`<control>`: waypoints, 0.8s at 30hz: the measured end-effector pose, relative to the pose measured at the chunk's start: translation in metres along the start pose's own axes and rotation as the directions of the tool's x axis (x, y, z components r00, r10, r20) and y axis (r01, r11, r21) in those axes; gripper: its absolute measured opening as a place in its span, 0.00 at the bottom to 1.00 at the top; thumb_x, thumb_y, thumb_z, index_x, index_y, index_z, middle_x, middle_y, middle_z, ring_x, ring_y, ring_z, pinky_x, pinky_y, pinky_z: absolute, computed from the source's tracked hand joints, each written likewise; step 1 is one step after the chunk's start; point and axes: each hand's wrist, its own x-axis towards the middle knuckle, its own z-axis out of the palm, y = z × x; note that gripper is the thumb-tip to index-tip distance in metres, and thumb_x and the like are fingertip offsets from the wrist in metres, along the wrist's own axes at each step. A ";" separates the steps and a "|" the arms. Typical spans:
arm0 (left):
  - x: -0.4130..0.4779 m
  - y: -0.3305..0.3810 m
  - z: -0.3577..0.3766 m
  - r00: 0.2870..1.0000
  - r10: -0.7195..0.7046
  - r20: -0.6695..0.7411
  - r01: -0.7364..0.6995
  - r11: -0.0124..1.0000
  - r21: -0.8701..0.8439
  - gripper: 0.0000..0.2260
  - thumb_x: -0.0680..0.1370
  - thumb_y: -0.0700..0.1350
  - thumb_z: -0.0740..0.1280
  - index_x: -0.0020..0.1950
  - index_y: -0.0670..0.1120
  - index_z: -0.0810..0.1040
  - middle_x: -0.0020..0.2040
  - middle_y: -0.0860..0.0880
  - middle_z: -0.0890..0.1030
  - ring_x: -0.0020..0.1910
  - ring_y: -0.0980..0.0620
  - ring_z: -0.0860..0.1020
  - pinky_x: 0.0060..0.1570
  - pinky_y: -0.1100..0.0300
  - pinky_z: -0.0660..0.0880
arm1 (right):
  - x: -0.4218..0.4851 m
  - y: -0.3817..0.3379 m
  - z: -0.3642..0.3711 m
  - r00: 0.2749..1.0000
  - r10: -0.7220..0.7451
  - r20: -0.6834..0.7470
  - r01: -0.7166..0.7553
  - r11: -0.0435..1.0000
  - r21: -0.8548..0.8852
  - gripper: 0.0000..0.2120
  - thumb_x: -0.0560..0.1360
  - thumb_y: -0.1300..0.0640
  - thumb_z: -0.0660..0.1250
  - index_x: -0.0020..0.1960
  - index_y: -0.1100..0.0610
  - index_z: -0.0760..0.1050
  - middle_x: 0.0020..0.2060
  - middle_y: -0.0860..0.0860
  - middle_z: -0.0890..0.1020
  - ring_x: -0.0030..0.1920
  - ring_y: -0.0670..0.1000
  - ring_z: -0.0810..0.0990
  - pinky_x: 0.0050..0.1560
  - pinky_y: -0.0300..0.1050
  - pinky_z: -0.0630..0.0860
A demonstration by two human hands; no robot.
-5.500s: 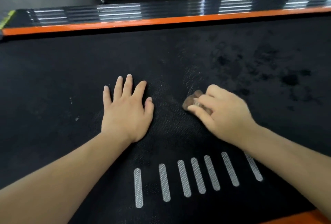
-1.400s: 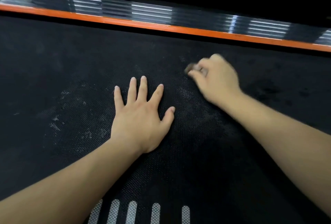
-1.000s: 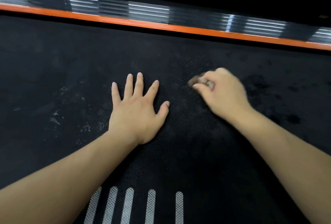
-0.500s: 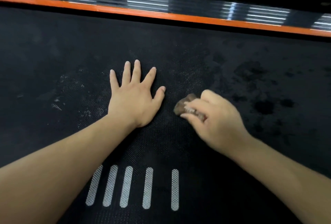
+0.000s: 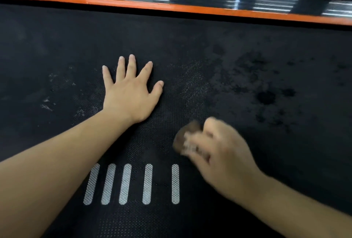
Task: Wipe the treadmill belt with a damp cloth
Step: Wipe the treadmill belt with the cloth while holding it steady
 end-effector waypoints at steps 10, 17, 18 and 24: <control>0.002 0.062 0.008 1.000 -0.011 -0.017 0.008 0.988 -0.155 0.27 0.83 0.60 0.50 0.82 0.56 0.57 0.84 0.45 0.47 0.82 0.43 0.40 0.78 0.38 0.36 | -0.028 0.029 -0.018 0.993 -0.101 0.069 0.099 0.995 0.021 0.12 0.76 0.44 0.65 0.47 0.51 0.80 0.37 0.49 0.70 0.35 0.51 0.70 0.34 0.45 0.70; 0.003 0.066 0.017 0.999 -0.023 -0.047 0.020 0.998 -0.060 0.28 0.83 0.61 0.46 0.82 0.54 0.54 0.84 0.42 0.47 0.82 0.40 0.41 0.77 0.34 0.38 | 0.005 0.059 -0.023 0.983 0.159 -0.093 -0.165 0.984 -0.062 0.11 0.75 0.44 0.68 0.47 0.51 0.80 0.39 0.49 0.70 0.37 0.53 0.73 0.35 0.45 0.71; 0.002 0.066 0.017 0.999 -0.021 -0.049 0.018 0.998 -0.053 0.28 0.83 0.61 0.46 0.82 0.54 0.54 0.84 0.42 0.47 0.82 0.40 0.41 0.77 0.34 0.38 | -0.003 0.053 -0.020 0.999 0.044 -0.001 -0.044 0.999 -0.014 0.12 0.75 0.44 0.67 0.47 0.52 0.80 0.38 0.49 0.70 0.36 0.51 0.71 0.34 0.45 0.71; 0.002 0.066 0.013 0.999 -0.011 -0.044 0.009 0.999 -0.049 0.28 0.83 0.61 0.46 0.83 0.55 0.52 0.84 0.42 0.46 0.82 0.41 0.40 0.78 0.37 0.38 | 0.044 0.103 -0.032 0.928 0.316 -0.200 -0.342 0.933 -0.113 0.13 0.76 0.43 0.67 0.47 0.53 0.79 0.40 0.49 0.70 0.41 0.54 0.74 0.39 0.47 0.72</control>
